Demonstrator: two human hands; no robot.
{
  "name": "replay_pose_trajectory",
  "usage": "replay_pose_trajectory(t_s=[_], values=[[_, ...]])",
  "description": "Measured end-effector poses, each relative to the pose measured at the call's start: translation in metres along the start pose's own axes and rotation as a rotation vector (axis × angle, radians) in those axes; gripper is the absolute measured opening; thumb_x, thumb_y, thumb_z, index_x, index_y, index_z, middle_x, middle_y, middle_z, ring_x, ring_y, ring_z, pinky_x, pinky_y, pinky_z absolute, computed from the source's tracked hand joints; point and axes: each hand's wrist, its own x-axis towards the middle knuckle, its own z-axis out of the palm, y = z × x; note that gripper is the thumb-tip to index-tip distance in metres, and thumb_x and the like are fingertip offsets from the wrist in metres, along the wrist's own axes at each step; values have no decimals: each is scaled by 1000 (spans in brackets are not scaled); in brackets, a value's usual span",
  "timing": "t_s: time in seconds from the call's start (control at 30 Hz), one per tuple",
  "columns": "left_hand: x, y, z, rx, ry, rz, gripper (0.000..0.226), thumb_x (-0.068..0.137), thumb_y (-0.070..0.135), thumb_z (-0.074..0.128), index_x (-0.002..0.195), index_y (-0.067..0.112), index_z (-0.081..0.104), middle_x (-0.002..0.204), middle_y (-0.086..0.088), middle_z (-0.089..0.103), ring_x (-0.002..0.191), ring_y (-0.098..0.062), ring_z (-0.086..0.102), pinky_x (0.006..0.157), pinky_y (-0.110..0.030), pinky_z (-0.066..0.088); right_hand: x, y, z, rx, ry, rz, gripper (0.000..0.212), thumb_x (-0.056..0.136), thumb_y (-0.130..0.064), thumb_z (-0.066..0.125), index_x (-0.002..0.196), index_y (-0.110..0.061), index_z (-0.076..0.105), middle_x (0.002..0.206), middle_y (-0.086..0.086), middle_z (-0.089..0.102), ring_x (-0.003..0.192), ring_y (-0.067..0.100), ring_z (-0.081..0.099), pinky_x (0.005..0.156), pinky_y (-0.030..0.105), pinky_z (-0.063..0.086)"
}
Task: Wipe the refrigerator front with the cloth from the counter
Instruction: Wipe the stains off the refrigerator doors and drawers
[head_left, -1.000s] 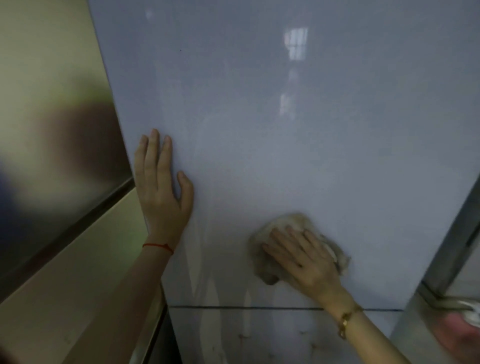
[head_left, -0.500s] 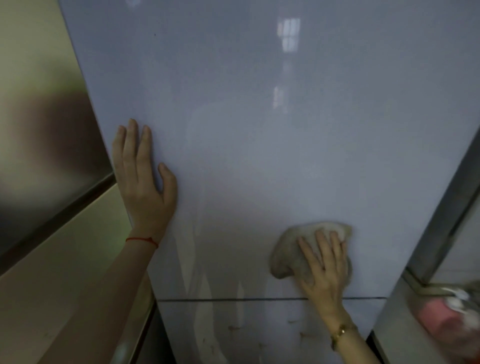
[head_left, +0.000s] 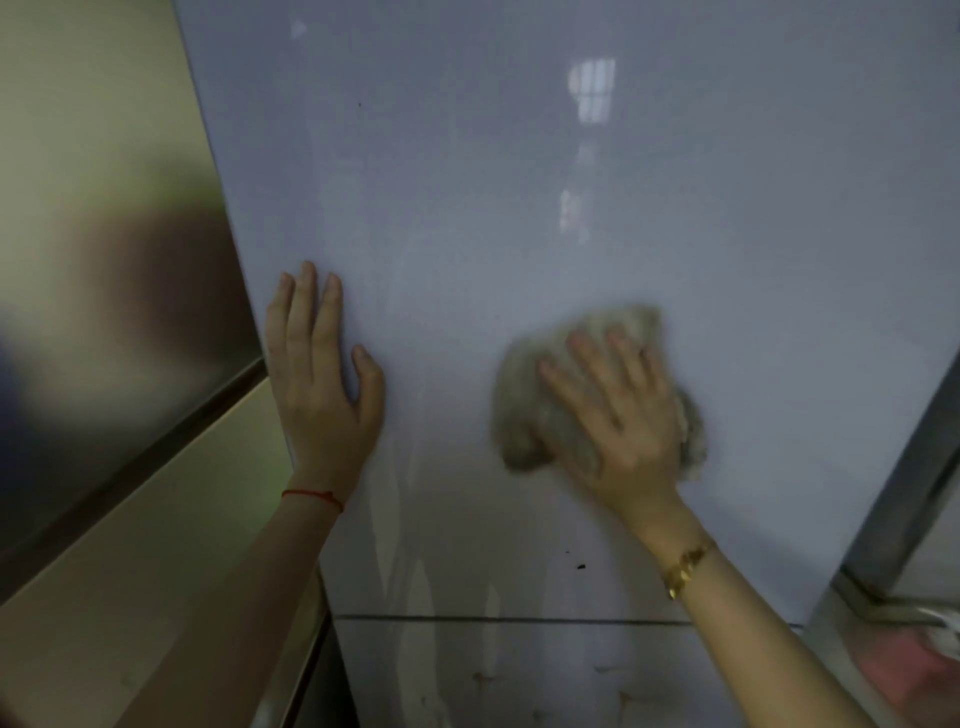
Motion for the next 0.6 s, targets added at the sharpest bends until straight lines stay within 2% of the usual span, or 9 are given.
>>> replay_pose_trajectory(t_s=[0.1,0.17,0.3,0.37,0.43,0.5,0.6], values=[[0,0,0,-3,-1,4,49,96,6,47,144,-4,39,153,-17,32,147,-37,26,123,-51,24,53,-7,11,-12,133,141,48,91,-34,73,132,-11,63,143,13,52,143,36,37,127,42,18],[0,0,-1,0,-3,7,49,96,6,46,143,-4,39,153,-17,32,147,-38,27,123,-52,24,50,-24,18,14,73,103,51,89,-32,75,134,-12,62,146,13,50,144,36,38,127,44,19],[1,1,-2,-6,-6,3,48,96,7,46,143,-4,40,153,-16,32,147,-37,27,123,-52,25,-9,-29,12,31,-128,-154,48,92,-24,67,139,-14,58,150,11,47,148,30,36,125,45,27],[1,1,-2,-12,-4,-3,48,97,7,46,143,-4,40,154,-15,31,148,-35,25,124,-49,23,-11,-15,4,-1,-151,-133,55,89,-22,72,141,-15,55,151,12,46,151,28,30,126,45,22],[0,1,-1,-20,-8,-8,48,97,7,46,143,-4,40,154,-14,31,148,-34,24,124,-50,23,16,-5,0,-32,-44,14,56,88,-23,74,140,-14,55,149,14,47,152,29,24,127,45,18],[0,0,-1,-24,-10,-13,49,97,7,47,144,-3,40,154,-13,31,149,-33,24,124,-50,23,62,1,1,-29,116,161,50,92,-31,74,135,-11,60,145,17,51,147,36,33,126,48,21],[1,0,-1,-29,-9,-12,49,96,7,48,143,-3,40,154,-14,32,148,-33,25,124,-47,22,106,-11,15,8,137,124,51,91,-34,74,134,-10,62,144,18,54,141,42,39,127,45,17]])
